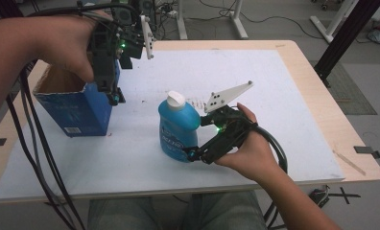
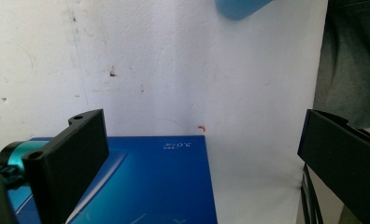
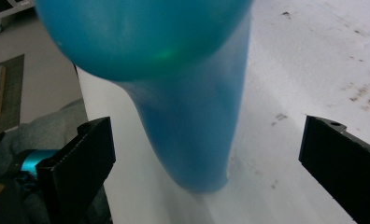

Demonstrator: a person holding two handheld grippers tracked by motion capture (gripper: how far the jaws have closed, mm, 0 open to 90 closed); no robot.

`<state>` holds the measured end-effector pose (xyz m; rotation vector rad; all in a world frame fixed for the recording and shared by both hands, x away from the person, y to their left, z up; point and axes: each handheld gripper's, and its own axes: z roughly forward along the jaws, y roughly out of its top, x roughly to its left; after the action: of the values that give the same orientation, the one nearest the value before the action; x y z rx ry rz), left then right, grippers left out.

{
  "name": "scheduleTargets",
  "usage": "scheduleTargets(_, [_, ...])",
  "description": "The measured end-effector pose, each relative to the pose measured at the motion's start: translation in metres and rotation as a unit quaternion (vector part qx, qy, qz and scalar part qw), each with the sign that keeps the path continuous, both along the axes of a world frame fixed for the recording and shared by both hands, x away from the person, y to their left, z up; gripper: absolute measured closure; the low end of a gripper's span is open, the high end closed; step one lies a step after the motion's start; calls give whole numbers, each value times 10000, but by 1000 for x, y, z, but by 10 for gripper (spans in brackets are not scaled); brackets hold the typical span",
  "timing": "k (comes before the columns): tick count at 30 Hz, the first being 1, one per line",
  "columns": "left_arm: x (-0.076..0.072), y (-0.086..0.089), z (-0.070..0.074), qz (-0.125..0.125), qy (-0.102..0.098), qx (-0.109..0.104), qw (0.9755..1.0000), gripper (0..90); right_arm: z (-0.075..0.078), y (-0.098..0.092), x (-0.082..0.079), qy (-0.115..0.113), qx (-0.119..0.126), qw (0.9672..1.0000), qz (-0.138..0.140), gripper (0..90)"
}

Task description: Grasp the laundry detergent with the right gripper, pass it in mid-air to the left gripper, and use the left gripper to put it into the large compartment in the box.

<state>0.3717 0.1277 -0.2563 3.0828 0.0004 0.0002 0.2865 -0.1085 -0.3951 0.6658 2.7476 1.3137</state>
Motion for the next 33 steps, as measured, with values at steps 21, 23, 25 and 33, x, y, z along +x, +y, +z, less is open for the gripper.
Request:
scheduleTargets(21, [-4,9,-5,43,26,-56,10000,18,-31,23,-7,-565,951,9915,-688,28])
scheduleTargets(23, [-5,10,-6,44,41,-49,10000,18,-32,24,-7,-607,1041,9902,-712,30])
scheduleTargets(25, [-5,10,-6,46,45,-47,10000,18,-33,25,-8,-667,1095,9891,-723,50])
scheduleTargets(33, [-4,12,-7,77,48,-46,9999,18,-40,21,-9,-724,1193,9876,-724,166])
